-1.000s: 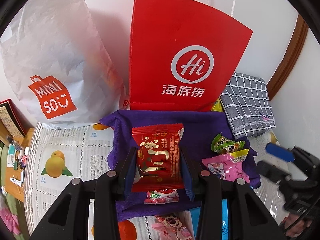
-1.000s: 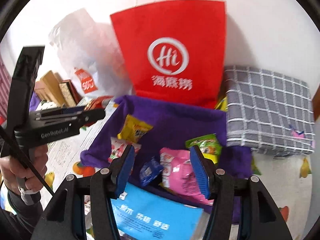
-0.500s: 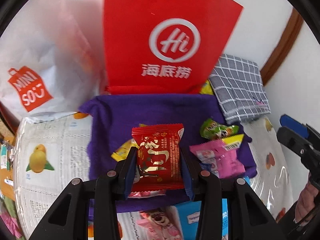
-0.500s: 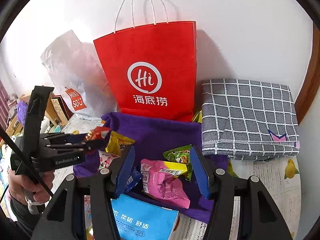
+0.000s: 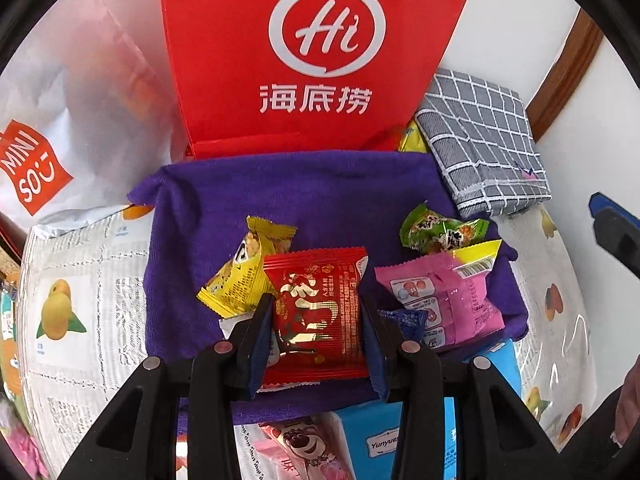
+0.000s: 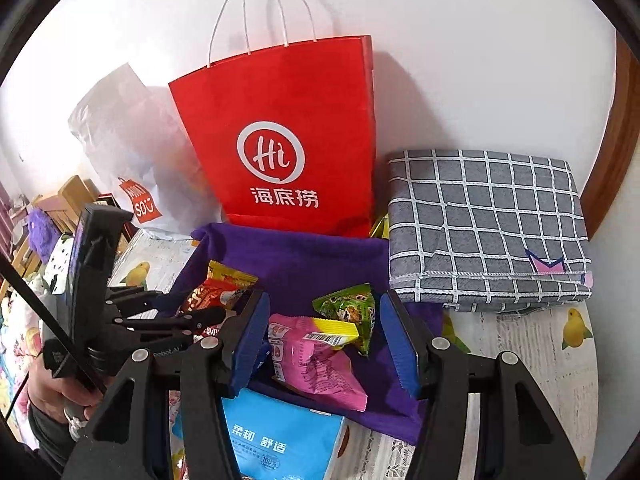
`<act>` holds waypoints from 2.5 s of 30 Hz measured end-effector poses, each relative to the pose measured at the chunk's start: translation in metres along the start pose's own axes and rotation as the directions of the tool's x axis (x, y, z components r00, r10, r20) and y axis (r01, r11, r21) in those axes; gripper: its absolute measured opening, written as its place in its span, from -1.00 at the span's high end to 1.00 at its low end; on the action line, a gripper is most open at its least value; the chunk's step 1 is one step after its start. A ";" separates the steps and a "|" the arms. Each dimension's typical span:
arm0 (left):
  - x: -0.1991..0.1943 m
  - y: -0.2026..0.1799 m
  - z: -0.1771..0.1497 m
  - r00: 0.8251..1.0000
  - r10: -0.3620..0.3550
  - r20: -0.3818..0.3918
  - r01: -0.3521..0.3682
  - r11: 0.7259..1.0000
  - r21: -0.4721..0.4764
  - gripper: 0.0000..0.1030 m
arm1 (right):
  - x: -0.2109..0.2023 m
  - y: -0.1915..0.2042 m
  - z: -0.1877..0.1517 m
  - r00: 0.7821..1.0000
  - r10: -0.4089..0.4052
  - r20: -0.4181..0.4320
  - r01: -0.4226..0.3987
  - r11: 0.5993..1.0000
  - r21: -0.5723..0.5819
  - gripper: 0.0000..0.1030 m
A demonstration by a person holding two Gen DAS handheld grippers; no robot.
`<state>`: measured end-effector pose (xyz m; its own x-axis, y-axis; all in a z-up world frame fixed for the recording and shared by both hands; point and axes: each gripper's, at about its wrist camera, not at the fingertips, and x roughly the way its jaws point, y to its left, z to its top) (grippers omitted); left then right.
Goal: Organize snacks
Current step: 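Lower the red-gold pack onto the towel and open the left tool, then withdraw both tools from the towel toward the remaining snacks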
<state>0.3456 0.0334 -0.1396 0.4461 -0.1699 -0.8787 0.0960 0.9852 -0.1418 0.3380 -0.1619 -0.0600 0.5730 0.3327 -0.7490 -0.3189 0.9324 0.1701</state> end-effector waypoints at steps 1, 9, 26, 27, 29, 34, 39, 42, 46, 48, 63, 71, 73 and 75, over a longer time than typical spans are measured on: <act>0.001 -0.001 0.000 1.000 -0.002 -0.003 0.002 1.000 0.000 0.24 | -0.001 0.000 0.000 1.000 -0.001 0.002 0.001 1.000 0.000 -0.11; 0.008 -0.005 -0.002 1.000 0.009 -0.030 -0.008 1.000 0.007 0.23 | -0.003 0.003 0.000 1.000 0.000 0.004 0.000 1.000 -0.009 -0.11; 0.014 -0.001 -0.001 0.998 0.031 -0.052 -0.031 0.999 -0.010 0.17 | 0.005 0.003 -0.001 0.999 -0.002 -0.033 0.002 1.000 -0.010 -0.12; 0.013 0.000 -0.001 0.998 0.031 -0.051 -0.031 0.999 -0.012 0.04 | 0.005 0.003 -0.001 0.999 -0.003 -0.034 0.002 1.000 -0.010 -0.11; 0.009 0.001 0.000 0.999 0.029 -0.038 -0.030 0.999 -0.013 -0.18 | 0.006 0.004 -0.002 0.999 -0.003 -0.036 0.003 1.000 -0.012 -0.12; -0.005 0.002 0.003 0.999 0.032 0.003 -0.032 0.999 -0.016 -0.30 | 0.007 0.007 -0.002 0.999 -0.002 -0.040 0.001 1.000 -0.022 -0.12; -0.018 0.007 0.005 0.999 0.036 0.036 -0.035 0.999 -0.025 -0.30 | 0.007 0.008 -0.003 0.999 0.000 -0.039 -0.001 1.000 -0.024 -0.12; -0.029 0.013 0.006 0.997 0.042 0.062 -0.039 0.998 -0.038 -0.30 | 0.007 0.010 -0.003 0.999 -0.004 -0.033 0.003 1.000 -0.020 -0.12; -0.049 0.017 0.006 0.994 0.028 0.103 -0.024 0.999 -0.038 -0.30 | 0.006 0.017 -0.005 0.999 0.001 -0.036 -0.001 1.000 0.004 -0.12; -0.058 0.017 0.006 0.993 0.008 0.120 -0.004 0.999 -0.037 -0.30 | 0.001 0.024 -0.007 1.000 0.003 -0.019 -0.003 1.000 0.005 -0.12; -0.118 0.015 -0.020 0.982 0.004 0.190 0.003 0.999 -0.036 -0.30 | -0.079 0.058 -0.056 0.998 -0.057 0.039 0.056 0.998 0.014 -0.12; -0.128 0.043 -0.076 0.989 0.036 0.144 -0.024 0.996 -0.090 -0.30 | -0.077 0.071 -0.117 0.999 0.000 -0.055 0.003 0.998 0.056 -0.30; -0.128 0.051 -0.091 0.991 0.036 0.130 -0.022 0.994 -0.110 -0.30 | -0.068 0.074 -0.135 0.995 0.023 -0.097 -0.016 0.997 0.073 -0.31; -0.127 0.055 -0.102 0.992 0.037 0.121 -0.023 0.992 -0.121 -0.30 | -0.059 0.076 -0.149 0.989 0.052 -0.135 -0.040 0.995 0.087 -0.37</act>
<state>0.2031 0.1110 -0.0826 0.5536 -0.1344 -0.8219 -0.0228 0.9841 -0.1762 0.1675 -0.1314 -0.0981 0.4486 0.3583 -0.8188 -0.2751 0.9270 0.2550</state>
